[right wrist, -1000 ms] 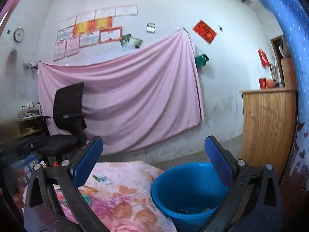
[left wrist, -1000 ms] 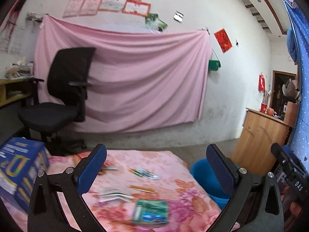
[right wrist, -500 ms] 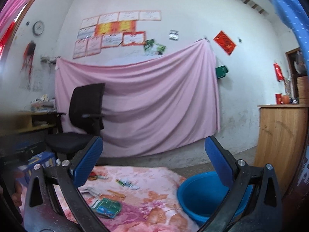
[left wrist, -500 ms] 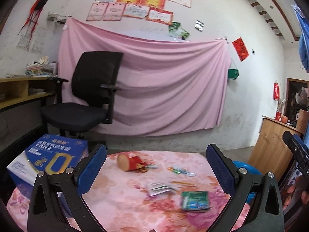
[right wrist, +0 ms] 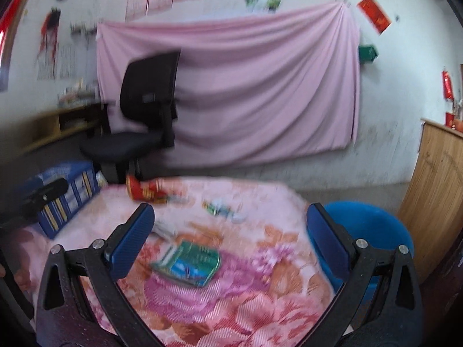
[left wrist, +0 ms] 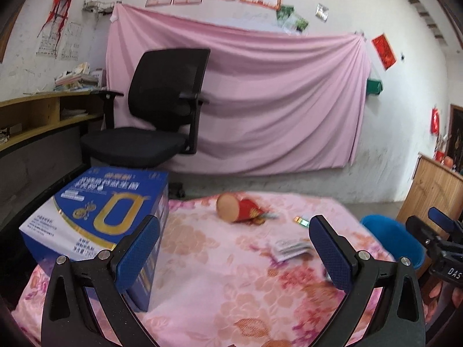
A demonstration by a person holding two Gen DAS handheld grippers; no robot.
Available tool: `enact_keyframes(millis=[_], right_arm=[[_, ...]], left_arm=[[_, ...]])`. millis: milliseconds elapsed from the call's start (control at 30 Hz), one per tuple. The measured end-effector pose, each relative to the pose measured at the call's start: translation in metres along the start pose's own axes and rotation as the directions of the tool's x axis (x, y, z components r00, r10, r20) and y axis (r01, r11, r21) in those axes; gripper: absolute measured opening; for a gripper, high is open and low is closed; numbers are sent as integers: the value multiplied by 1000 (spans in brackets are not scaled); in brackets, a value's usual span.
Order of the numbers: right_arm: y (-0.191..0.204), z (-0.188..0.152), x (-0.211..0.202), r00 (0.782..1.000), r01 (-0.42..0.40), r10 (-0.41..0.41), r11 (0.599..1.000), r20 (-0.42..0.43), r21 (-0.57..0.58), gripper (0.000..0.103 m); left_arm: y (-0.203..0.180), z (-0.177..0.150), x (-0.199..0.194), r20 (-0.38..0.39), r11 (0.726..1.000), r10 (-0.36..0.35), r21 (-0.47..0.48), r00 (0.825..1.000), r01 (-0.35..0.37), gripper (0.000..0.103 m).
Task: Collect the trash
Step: 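Move both tools back over the bed toward the packets, then grasp the green packet with the right tool while the left tool grasps the white sachet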
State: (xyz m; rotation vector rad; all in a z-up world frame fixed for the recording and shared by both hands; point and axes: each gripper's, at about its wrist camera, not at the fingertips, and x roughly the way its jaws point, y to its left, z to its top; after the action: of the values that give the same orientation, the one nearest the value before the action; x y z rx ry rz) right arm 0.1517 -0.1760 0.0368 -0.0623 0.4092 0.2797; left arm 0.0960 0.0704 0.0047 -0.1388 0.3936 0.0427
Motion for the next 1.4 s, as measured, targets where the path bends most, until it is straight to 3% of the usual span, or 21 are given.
enact_keyframes(millis=[200,300,533,733,800,967,1033,1167,1300,1400], right_arm=[[8,-5,37,981,-41,32,998,-191,-43,103],[14,-9,54,958,-85,65,994,-281,-61,103],[29,-23,88,883,-173,121,982,-453,-74,103],[27,-33,111,813,-212,173,977,-556,-5,103],[21,-31,110,818,-196,169,981,-550,10,101],[8,-28,107,830,-182,167,983,-533,24,68],[5,-27,104,836,-184,167,983,-523,20,56],[-4,-26,102,839,-202,193,979,-509,39,31],[-8,-26,102,838,-224,227,972,-497,66,29],[-9,-22,95,862,-206,206,977,-464,52,28]], left_arm=[[4,-11,28,-147,1000,9,27,989,-5,101],[4,-16,41,-217,1000,1,21,976,4,101],[-3,-20,50,-247,998,4,63,969,12,101],[-2,-19,49,-247,998,-3,61,969,19,101],[-3,-19,50,-252,998,-16,62,968,33,101],[-15,-15,59,-281,995,-22,89,959,49,101],[-21,-14,68,-316,989,-72,97,946,108,100],[-27,-11,81,-353,987,-115,65,929,147,100],[-34,-6,95,-378,983,-149,44,914,178,99],[-37,-5,106,-403,982,-163,22,901,187,94]])
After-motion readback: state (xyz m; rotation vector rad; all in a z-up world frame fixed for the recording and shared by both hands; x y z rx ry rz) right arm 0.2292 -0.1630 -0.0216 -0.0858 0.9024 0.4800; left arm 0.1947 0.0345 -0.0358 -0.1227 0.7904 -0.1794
